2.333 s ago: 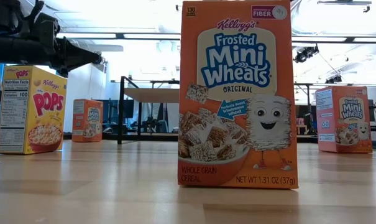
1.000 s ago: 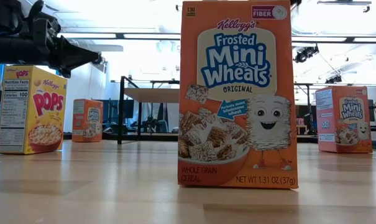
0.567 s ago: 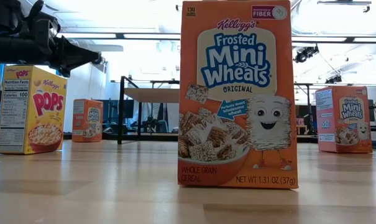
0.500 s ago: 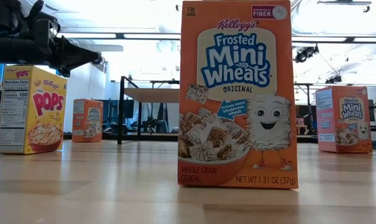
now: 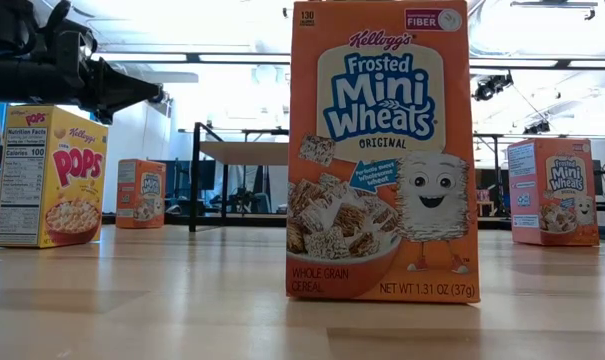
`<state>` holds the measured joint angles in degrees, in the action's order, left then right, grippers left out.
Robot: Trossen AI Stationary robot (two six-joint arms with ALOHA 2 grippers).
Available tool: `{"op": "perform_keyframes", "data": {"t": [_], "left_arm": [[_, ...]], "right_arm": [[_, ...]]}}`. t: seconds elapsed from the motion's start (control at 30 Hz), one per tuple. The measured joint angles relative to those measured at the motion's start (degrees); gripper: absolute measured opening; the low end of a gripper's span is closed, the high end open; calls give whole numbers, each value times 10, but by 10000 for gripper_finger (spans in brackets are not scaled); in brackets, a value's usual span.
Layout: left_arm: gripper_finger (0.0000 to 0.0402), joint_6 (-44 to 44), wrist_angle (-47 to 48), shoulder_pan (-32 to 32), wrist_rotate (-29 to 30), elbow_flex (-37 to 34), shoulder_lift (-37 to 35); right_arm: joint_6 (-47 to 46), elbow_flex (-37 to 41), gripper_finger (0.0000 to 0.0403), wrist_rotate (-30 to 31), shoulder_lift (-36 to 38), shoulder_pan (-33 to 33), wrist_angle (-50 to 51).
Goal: Stack cereal on shelf
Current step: Put the top yellow cereal box on the shelf
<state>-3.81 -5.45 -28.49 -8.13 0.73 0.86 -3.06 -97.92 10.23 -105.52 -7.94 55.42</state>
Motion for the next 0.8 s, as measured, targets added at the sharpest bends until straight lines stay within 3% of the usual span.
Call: {"op": "perform_keyframes", "data": {"t": [0.2,0.8], "left_arm": [[3,0,1,0,1,0,0],[3,10,6,0,1,0,0]], "right_arm": [[32,-60,284,-46,-58,-18,46],[61,-30,284,-59,-79,-21,60]]}}
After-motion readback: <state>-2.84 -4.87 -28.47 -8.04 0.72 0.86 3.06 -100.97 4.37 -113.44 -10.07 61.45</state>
